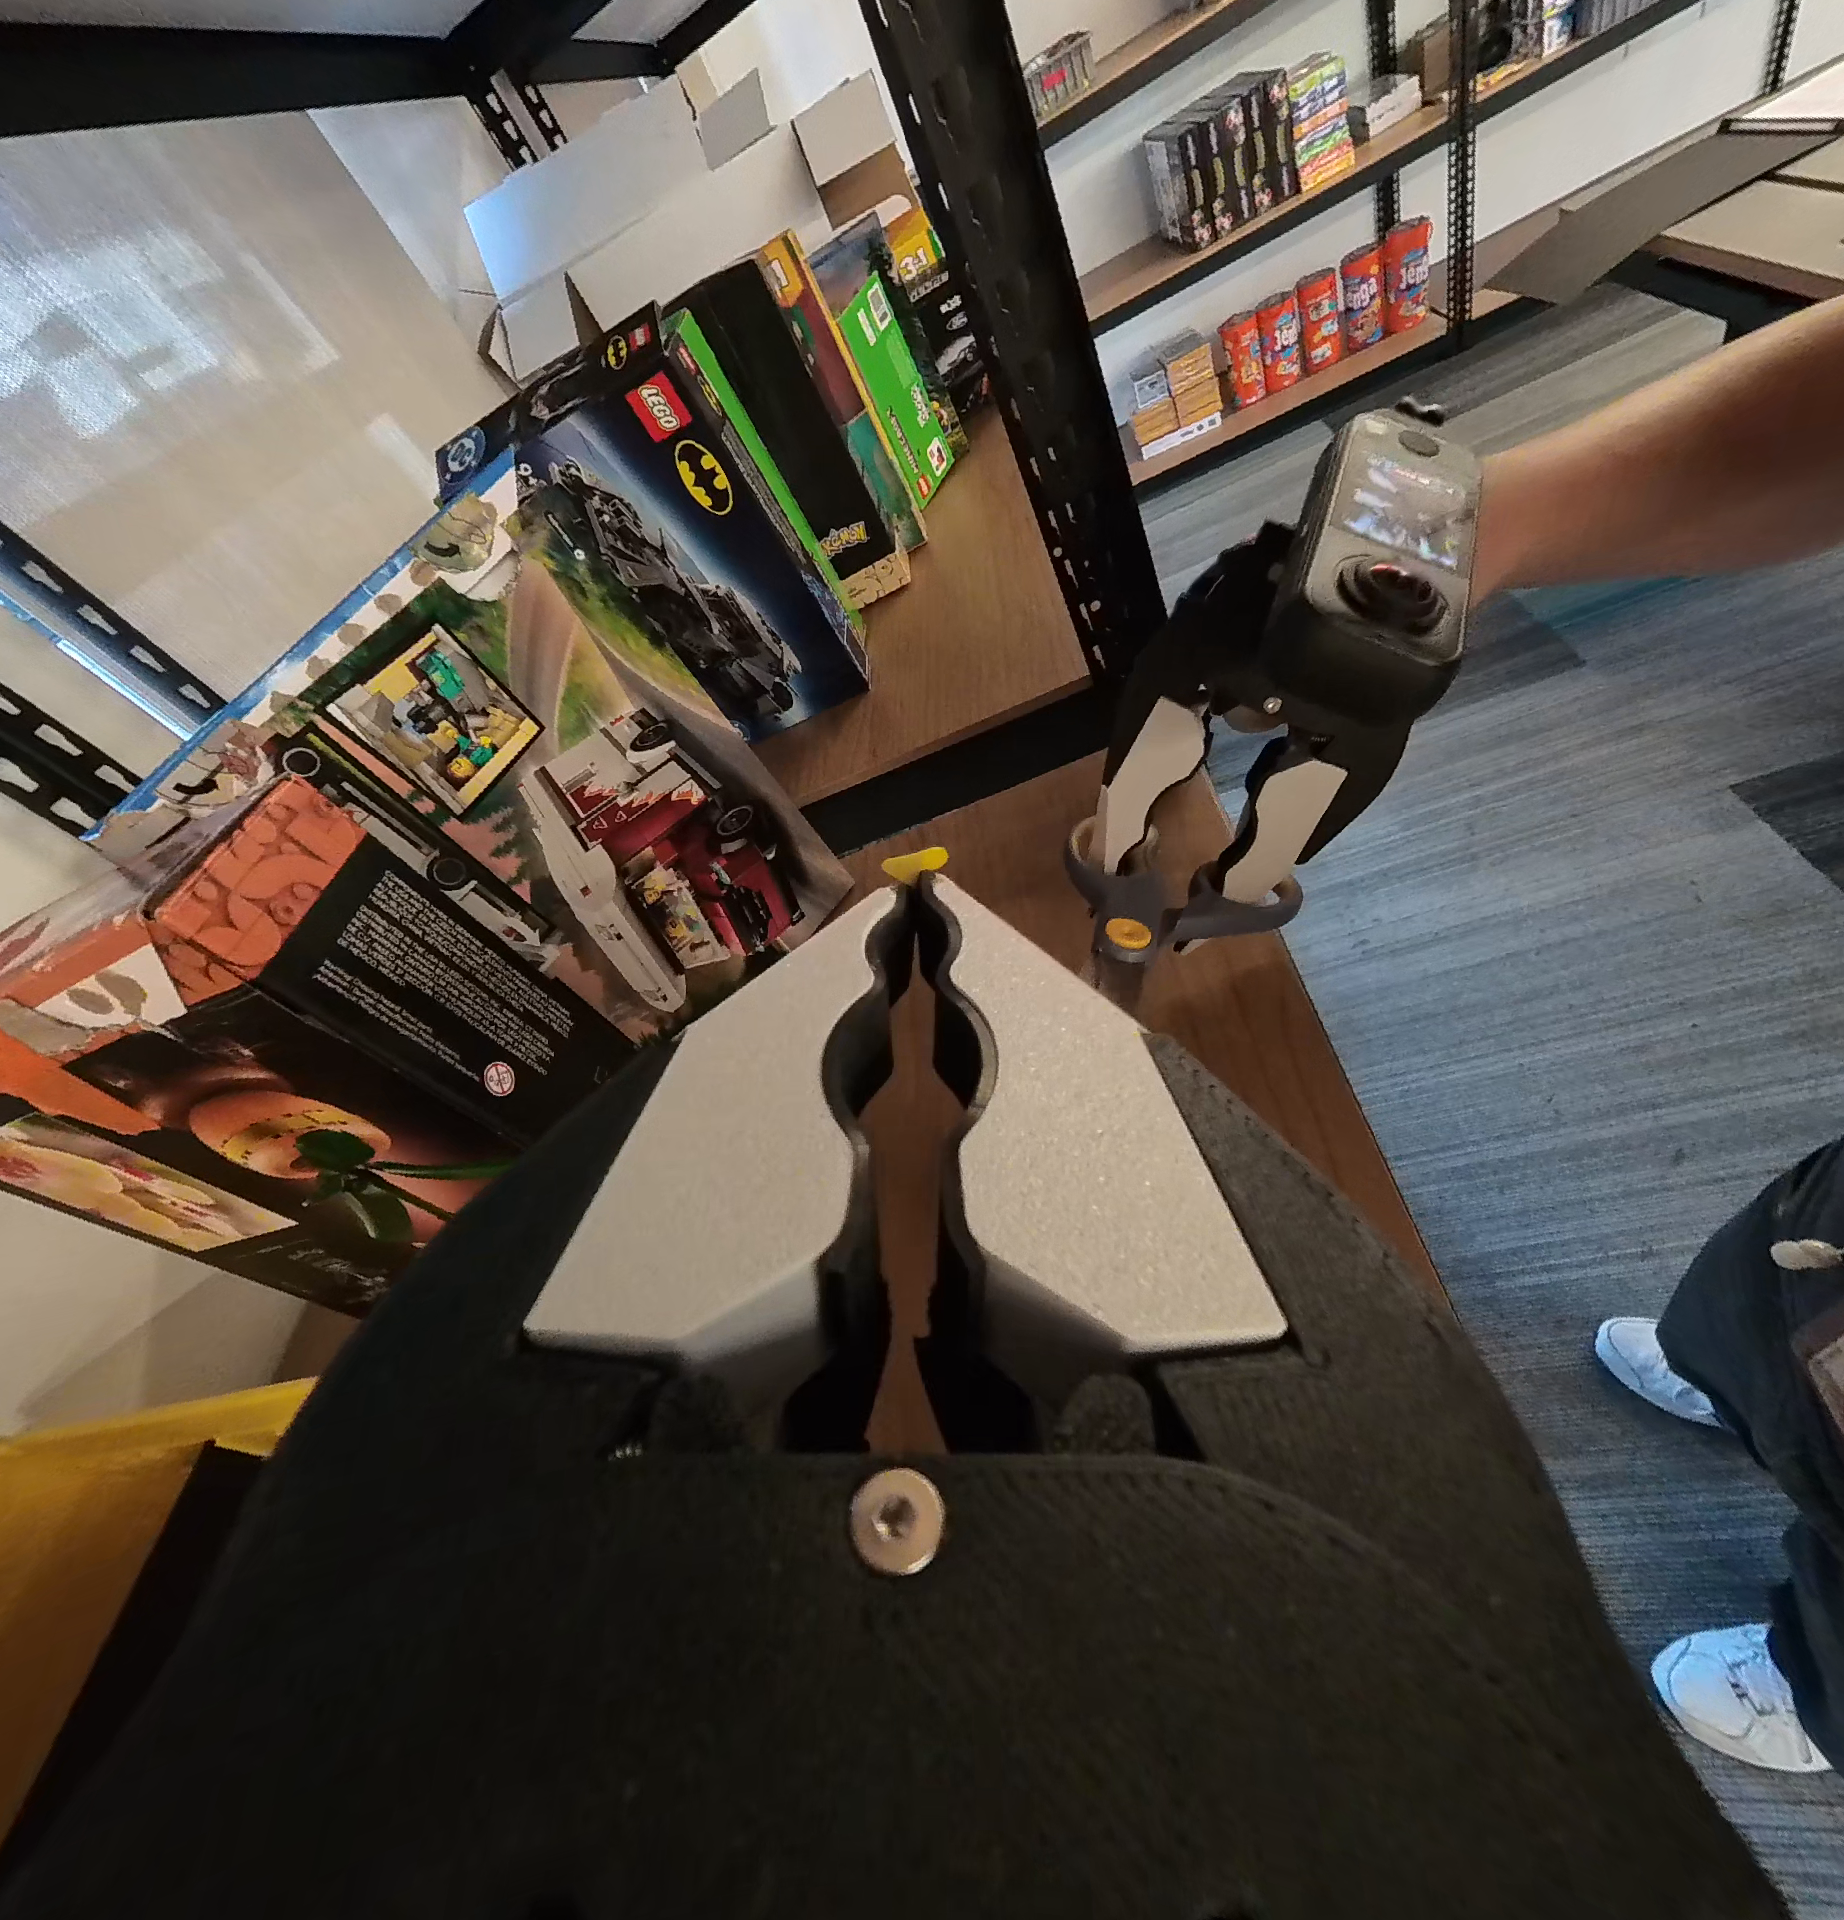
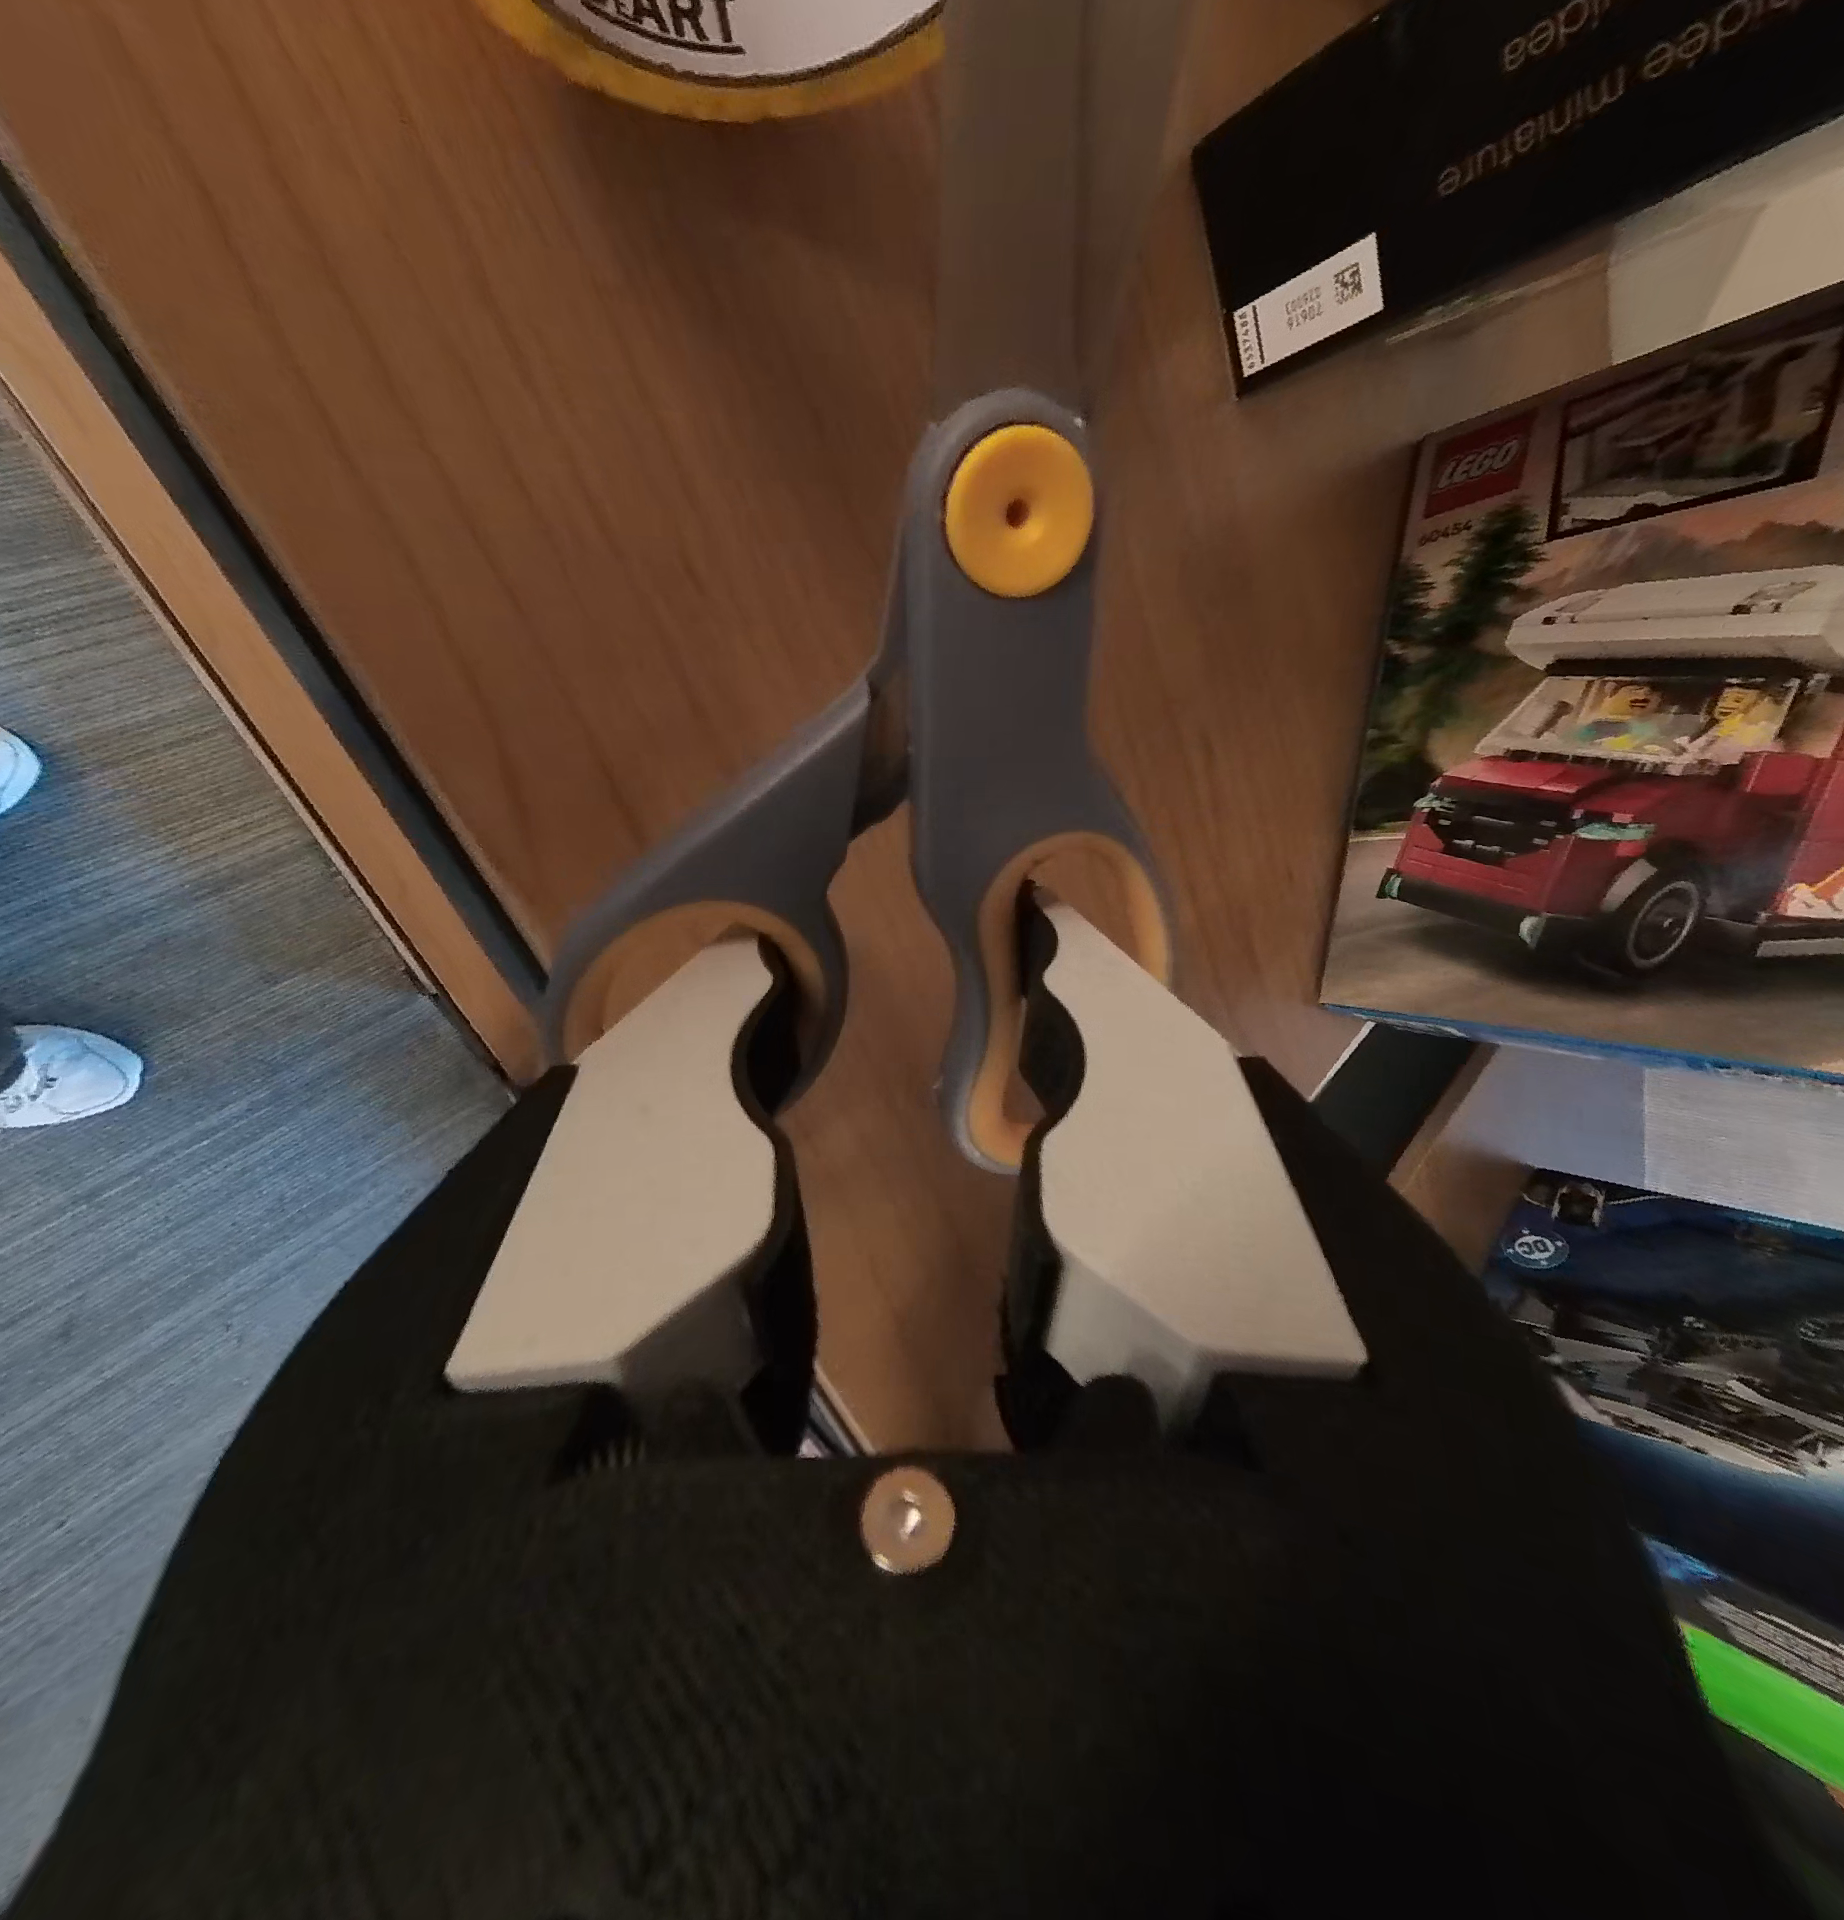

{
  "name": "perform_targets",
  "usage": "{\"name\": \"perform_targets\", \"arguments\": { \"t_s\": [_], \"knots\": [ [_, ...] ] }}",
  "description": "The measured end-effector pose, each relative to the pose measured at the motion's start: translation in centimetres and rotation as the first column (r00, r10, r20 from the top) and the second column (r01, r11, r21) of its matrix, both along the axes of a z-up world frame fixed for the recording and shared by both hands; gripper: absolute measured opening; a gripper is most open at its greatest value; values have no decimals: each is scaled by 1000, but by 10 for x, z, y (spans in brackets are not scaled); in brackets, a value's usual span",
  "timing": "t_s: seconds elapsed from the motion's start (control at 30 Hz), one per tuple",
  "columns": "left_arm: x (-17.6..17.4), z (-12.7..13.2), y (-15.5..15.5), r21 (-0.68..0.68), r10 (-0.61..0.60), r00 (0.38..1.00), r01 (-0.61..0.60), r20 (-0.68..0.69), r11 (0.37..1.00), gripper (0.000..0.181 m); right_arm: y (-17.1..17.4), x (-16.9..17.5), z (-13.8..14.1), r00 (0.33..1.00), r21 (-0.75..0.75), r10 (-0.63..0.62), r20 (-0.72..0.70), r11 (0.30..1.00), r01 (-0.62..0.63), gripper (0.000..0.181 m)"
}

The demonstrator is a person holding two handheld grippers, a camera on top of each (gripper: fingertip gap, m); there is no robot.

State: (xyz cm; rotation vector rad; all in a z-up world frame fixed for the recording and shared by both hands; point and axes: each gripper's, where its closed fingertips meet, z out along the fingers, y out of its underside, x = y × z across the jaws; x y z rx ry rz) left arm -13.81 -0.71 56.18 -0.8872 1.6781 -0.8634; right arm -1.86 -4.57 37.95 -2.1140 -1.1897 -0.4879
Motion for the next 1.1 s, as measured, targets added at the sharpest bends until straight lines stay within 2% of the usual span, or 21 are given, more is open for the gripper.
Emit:
{"name": "perform_targets", "arguments": {
  "t_s": [0.43,0.6,1.1],
  "knots": [
    [3,0,-4,11,-14,1000,14,-2,1000,0,15,-7,20,993,-1,47,110,999,-48,37],
    [4,0,-4,10,-14,1000,14,1,1000,0,19,-9,25,988,-5,63,144,998,-63,31],
    [5,0,-3,16,-14,1000,14,4,1000,0,22,-4,31,971,-27,84,224,996,-80,29]
  ]
}}
